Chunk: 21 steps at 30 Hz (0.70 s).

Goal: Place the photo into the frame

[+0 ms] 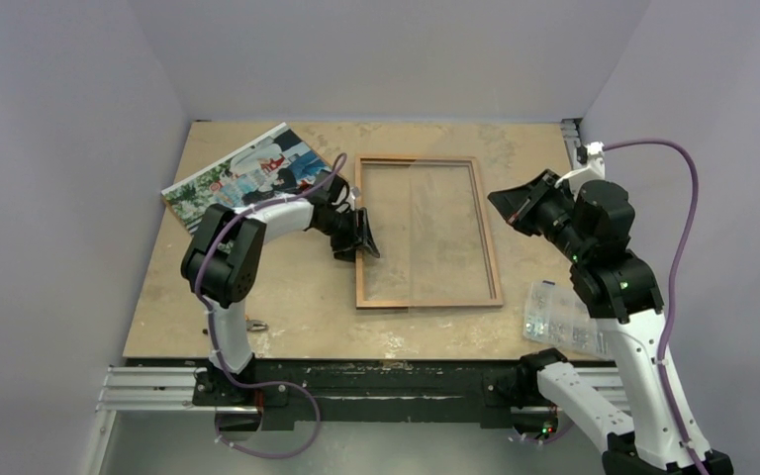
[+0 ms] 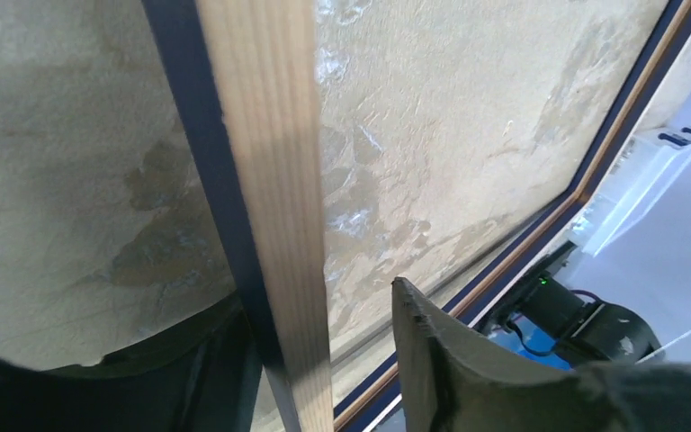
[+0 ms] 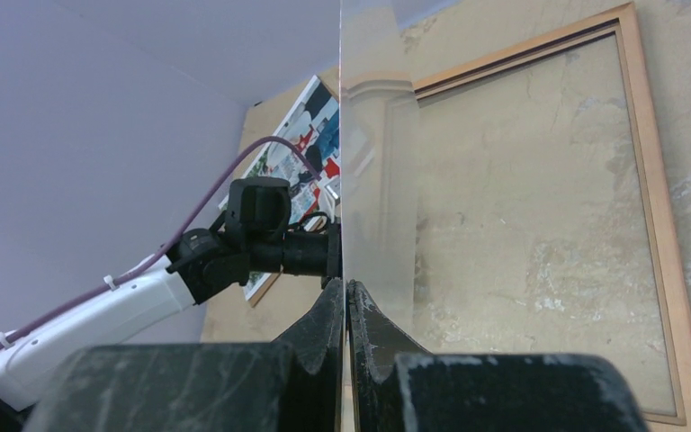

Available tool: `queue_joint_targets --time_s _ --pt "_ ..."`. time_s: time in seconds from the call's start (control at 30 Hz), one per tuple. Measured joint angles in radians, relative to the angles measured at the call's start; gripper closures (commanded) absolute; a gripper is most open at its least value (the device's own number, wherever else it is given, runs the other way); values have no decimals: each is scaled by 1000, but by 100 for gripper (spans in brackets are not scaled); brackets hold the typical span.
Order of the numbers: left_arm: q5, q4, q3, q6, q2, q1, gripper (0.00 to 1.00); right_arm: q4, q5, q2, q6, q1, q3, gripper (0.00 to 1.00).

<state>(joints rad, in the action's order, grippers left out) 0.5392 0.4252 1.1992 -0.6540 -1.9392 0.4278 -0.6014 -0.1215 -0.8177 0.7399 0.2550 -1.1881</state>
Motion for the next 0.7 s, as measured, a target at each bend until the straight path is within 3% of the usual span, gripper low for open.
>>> queue_joint_targets --time_s 0.07,0.13,0.37,0.5,0.7 --pt "-18 20 18 4 0 3 34 -5 0 0 0 0 2 100" --pt "-34 38 33 3 5 7 31 -8 0 0 0 0 2 100" --pt "-147 89 47 19 29 12 32 -8 0 0 0 0 5 100" --pt "-187 98 46 26 36 12 41 -8 0 0 0 0 15 100" --pt "-234 110 40 56 35 13 64 -8 0 0 0 0 23 100"
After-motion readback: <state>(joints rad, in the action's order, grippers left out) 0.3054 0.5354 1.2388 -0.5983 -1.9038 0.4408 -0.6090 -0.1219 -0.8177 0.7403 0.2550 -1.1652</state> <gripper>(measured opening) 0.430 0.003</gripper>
